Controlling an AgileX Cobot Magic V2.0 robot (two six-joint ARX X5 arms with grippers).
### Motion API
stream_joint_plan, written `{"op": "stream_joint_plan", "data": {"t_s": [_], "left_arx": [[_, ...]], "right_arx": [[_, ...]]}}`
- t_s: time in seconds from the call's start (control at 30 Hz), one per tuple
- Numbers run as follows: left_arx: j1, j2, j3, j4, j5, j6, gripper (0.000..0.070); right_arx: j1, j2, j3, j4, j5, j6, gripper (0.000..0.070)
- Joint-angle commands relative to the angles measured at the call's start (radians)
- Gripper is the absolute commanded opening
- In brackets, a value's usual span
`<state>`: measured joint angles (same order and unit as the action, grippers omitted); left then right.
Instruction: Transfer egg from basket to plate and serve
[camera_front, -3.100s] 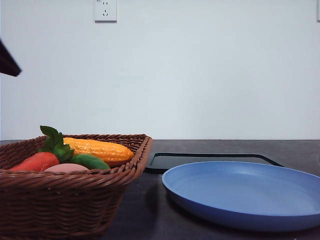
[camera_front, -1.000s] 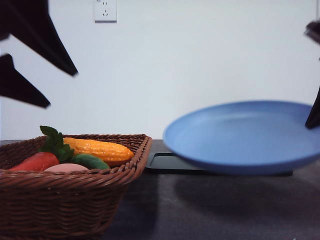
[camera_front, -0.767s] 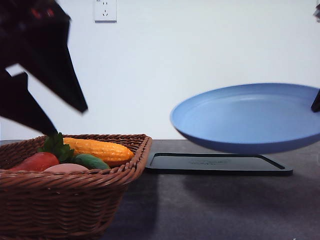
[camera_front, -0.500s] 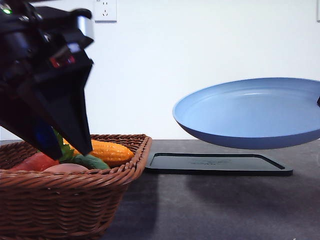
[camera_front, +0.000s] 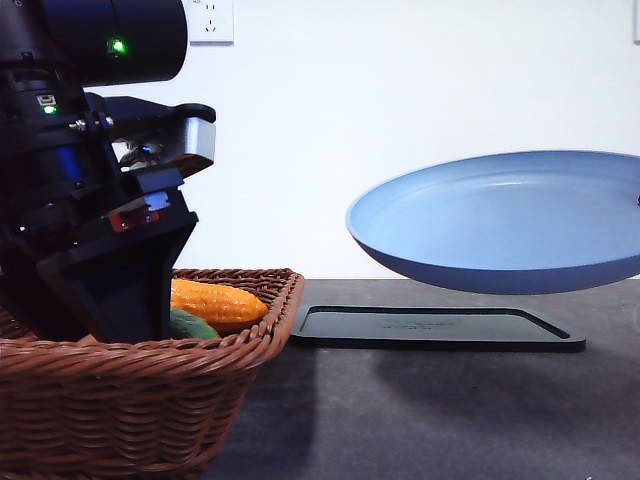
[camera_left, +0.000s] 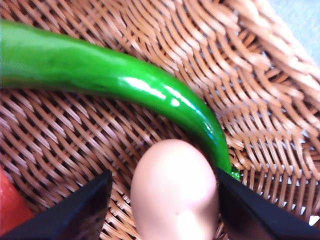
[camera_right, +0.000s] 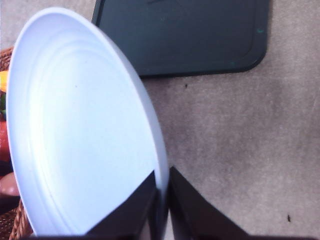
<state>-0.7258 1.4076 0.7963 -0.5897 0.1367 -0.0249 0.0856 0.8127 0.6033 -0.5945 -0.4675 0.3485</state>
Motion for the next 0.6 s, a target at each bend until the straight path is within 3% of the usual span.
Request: {"op": "stream_joint_plan", "data": {"t_s": [0.0,0.1,0.33,0.57], "left_arx": [[-0.013,0.016,0.014,0.000,0.002,0.013,0.0406],[-0.014,0.016,0.014,-0.004,0.002,0.013,0.0363],[-0.014,0.016,0.014,-0.024,0.002,0.013,0.0182],[-0.011,0.003,0.032,-0.032,-0.006,0.013,0.0167]], "right_arx": [[0.001,0.001,0.016,0.010,-0.003,0.010,0.0000],[0.001,0.001,0.016,0.011,-0.003,0.010,0.0000],[0.001,0.001,0.016,0.018,-0.003,0.010,0.0000],[0.001,0.001,0.016,0.017,-0.007,0.010,0.0000]]}}
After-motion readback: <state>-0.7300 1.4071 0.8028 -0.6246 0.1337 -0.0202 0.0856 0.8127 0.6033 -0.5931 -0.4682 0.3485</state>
